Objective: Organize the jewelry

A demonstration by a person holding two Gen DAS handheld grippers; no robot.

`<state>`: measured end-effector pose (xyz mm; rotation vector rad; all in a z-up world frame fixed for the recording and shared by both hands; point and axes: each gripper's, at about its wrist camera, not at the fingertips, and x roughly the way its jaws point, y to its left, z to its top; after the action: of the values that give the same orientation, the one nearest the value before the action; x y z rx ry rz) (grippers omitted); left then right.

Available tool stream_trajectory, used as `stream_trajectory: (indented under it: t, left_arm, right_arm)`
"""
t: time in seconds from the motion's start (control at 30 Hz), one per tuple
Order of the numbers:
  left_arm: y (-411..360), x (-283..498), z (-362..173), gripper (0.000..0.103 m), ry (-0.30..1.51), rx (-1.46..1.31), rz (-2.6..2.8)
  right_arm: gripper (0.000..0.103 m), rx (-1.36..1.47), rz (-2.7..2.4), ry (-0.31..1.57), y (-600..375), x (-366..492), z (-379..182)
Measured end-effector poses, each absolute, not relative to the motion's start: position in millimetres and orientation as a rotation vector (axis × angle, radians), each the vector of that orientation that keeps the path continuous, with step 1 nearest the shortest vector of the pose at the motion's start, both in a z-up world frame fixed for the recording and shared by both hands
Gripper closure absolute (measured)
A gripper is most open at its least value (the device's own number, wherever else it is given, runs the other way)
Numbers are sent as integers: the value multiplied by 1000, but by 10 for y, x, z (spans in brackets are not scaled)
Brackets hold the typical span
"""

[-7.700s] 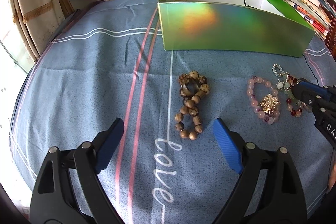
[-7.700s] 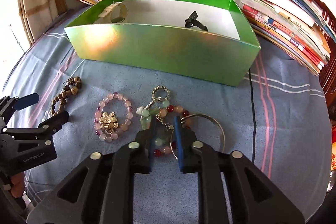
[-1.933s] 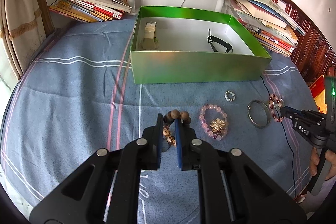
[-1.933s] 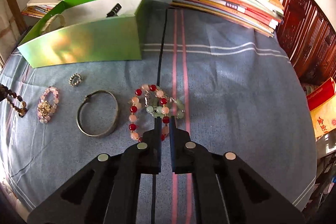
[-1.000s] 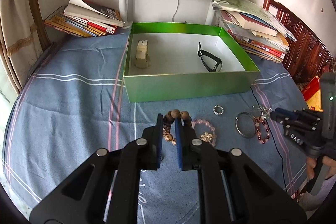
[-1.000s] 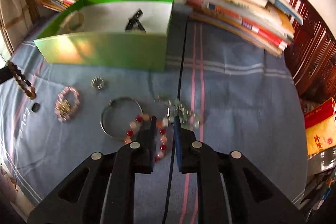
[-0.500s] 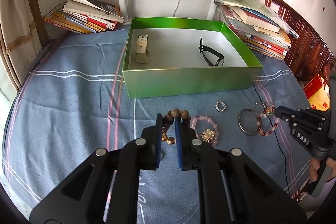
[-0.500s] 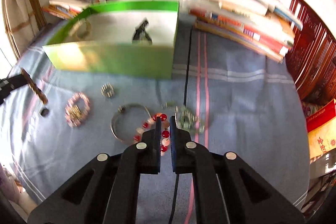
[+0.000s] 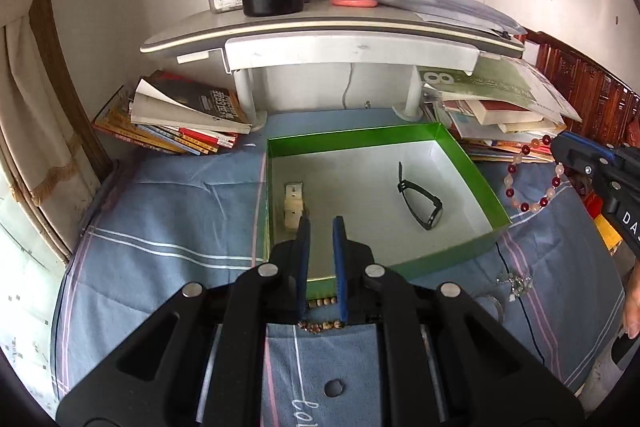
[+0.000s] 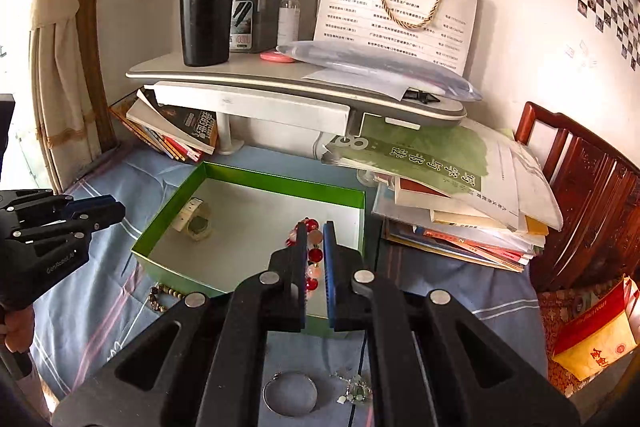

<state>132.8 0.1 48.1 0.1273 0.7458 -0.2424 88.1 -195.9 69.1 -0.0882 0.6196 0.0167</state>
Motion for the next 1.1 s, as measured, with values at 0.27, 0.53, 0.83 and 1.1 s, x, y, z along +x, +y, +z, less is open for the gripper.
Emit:
stream_trajectory:
  t: [0.27,0.53,0.83,1.1]
  left_arm:
    - [166,1293,-327,83,935,95,-241]
    - [176,1621,-867,83,1056,53,-194]
    - [203,1591,-1015,92,1067,104,-167]
    - [113,1361,-742,92,999,101,-199]
  right_arm:
    - [95,-62,91,761,-1922,606,95]
    - [95,30,145,972,-1875,505,-682]
    - [95,50,169,968,-1829,532,-691]
    - [95,55,162,931,-1864,532,-526]
